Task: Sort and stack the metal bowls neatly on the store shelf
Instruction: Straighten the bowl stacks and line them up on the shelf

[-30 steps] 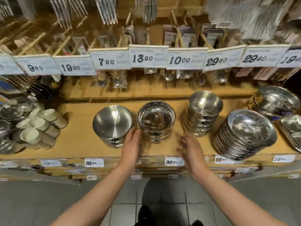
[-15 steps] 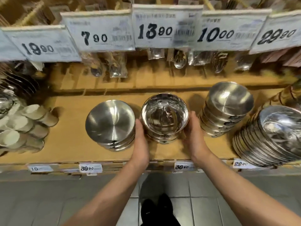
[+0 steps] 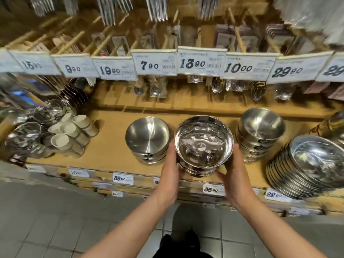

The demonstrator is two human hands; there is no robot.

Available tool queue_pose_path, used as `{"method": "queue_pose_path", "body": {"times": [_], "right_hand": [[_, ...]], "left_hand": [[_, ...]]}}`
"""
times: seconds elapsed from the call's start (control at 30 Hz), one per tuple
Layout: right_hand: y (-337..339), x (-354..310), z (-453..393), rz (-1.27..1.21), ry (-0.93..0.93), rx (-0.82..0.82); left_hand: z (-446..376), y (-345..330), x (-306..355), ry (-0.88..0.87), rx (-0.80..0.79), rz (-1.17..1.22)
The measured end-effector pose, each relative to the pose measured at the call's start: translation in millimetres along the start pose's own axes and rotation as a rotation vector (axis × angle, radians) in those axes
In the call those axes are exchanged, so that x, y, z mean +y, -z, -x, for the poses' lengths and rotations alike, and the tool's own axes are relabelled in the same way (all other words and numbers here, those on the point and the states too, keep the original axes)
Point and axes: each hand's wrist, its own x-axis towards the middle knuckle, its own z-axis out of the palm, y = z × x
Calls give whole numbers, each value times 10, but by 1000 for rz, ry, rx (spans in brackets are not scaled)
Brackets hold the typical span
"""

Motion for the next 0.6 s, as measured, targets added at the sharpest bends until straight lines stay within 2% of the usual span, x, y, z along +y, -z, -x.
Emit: {"method": "queue_pose_path", "body": {"times": [0.17, 0.4, 0.53, 0.6], "right_hand": [[-413, -380, 157, -2, -23, -79], [-1333, -491, 149, 61, -4, -253], [-1960, -396, -17, -42, -239, -218], [-2281, -301, -113, -54, -283, -227]], "left_hand": [[282, 275, 553, 23, 76, -21], [517, 1003, 1127, -76, 242, 7], [511, 1607, 1303, -99, 304, 6], [461, 1913, 1348, -93, 335, 4]]}}
